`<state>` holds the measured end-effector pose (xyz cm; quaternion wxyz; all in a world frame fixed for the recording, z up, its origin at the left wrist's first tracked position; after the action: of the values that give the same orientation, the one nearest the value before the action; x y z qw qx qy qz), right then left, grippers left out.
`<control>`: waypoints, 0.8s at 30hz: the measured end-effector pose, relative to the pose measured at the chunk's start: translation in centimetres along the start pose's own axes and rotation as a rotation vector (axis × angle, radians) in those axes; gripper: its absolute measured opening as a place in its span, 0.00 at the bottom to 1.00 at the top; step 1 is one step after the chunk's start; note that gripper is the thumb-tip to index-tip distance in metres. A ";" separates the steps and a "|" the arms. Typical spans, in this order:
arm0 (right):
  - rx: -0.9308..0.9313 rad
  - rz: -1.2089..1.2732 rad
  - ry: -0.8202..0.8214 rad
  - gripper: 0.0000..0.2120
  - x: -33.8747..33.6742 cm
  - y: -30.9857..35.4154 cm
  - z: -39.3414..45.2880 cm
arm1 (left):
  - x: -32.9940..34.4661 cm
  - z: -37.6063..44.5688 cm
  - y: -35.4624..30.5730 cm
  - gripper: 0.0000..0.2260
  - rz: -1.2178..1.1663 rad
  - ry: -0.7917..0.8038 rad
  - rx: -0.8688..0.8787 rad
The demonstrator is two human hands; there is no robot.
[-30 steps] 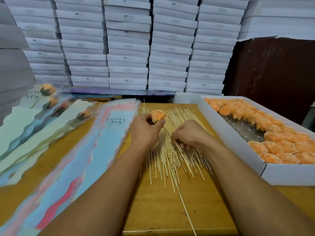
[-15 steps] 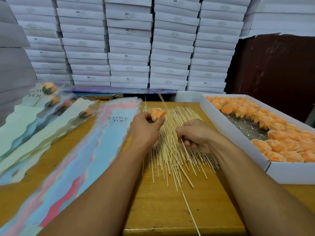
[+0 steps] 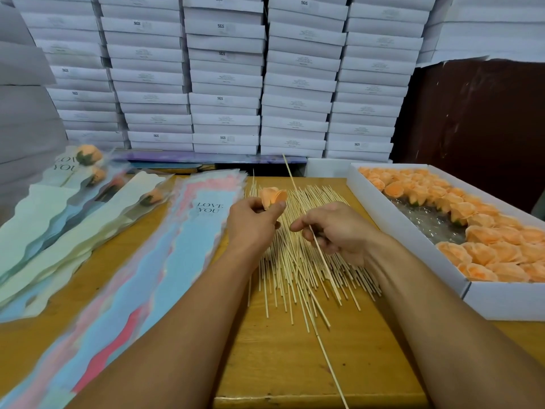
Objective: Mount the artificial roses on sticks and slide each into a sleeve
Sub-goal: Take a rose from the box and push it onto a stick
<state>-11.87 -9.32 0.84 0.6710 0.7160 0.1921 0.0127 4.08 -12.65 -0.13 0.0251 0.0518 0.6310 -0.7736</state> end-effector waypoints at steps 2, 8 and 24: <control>-0.006 0.040 -0.005 0.11 0.0 0.2 -0.1 | 0.0 0.0 0.0 0.12 -0.001 -0.001 -0.003; 0.051 0.087 0.051 0.18 0.6 -0.2 -0.4 | 0.1 -0.1 0.2 0.10 -0.099 0.002 -0.052; 0.009 0.091 0.149 0.21 1.4 0.6 -0.7 | -0.5 0.3 0.9 0.22 -0.360 -0.055 -0.118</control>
<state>-10.59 -8.21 1.15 0.6504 0.7240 0.2089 0.0956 4.63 -13.11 -0.93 -0.0934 -0.0849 0.6734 -0.7284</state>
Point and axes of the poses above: each hand's wrist, its own z-axis towards the middle knuckle, its own x-axis out of the palm, y = z × x, the point moved 7 cm from there along z, towards the middle knuckle, and after that the axes turned 12 degrees about y, right-handed, at the moved point
